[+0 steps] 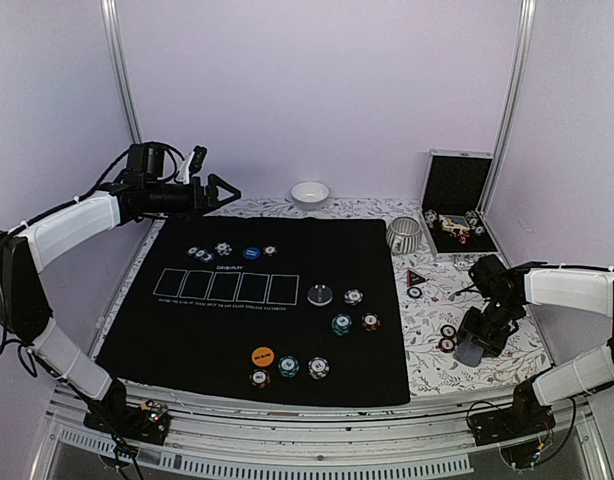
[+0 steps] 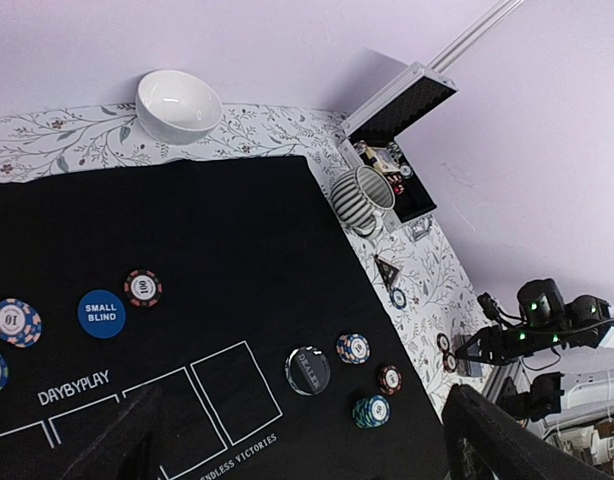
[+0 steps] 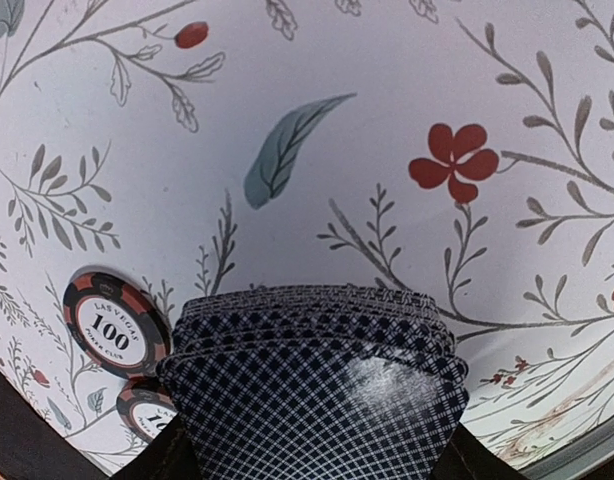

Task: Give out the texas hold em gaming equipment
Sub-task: Pick up the poker card from the center of the board, then pass from the right arm to the left

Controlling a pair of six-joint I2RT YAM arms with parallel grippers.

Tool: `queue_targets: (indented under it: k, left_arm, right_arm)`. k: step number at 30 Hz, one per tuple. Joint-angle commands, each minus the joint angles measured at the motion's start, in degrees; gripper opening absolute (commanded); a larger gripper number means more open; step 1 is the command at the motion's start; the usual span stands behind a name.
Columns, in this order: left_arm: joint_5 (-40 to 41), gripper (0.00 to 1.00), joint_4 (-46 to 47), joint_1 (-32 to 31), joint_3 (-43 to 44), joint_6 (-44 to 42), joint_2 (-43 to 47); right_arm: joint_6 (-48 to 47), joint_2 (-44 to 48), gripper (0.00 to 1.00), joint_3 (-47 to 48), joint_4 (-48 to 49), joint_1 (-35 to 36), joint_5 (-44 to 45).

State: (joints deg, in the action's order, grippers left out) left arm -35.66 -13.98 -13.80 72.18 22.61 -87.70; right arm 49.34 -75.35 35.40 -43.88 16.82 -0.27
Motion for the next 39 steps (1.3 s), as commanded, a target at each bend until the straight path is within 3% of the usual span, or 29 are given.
queue_targets:
  k: [1,20,24,30,35,39]
  left_arm:
    - [-1.6,0.98,1.6,0.6,-1.0,0.3,1.3]
    - [-4.8,0.9,2.1,-0.6,-0.9,-1.3,-0.2]
    - [-6.6,0.88,2.2,-3.2,-0.5,-2.7,-1.4]
    - [-13.5,0.88,2.5,-11.3,-0.9,-3.6,-3.7]
    - [-18.4,0.86,12.9,-12.8,-10.2,4.0,-2.1]
    - [-14.8,0.87,14.5,-15.8,-15.2,-0.3,2.4]
  right_arm:
    - [-0.8,-0.4,0.51,-0.9,-0.8,0.7,-1.7]
    - [-10.4,4.6,0.38,13.3,-9.5,1.7,1.6]
    - [-14.8,3.3,0.38,18.8,-9.0,6.3,1.0]
    - [-20.7,-5.4,0.37,30.8,-8.6,20.7,2.5]
    - [-26.1,-13.7,0.37,40.2,-7.7,28.0,-2.3]
    - [-28.7,-18.0,0.37,45.8,-8.7,29.8,-6.8]
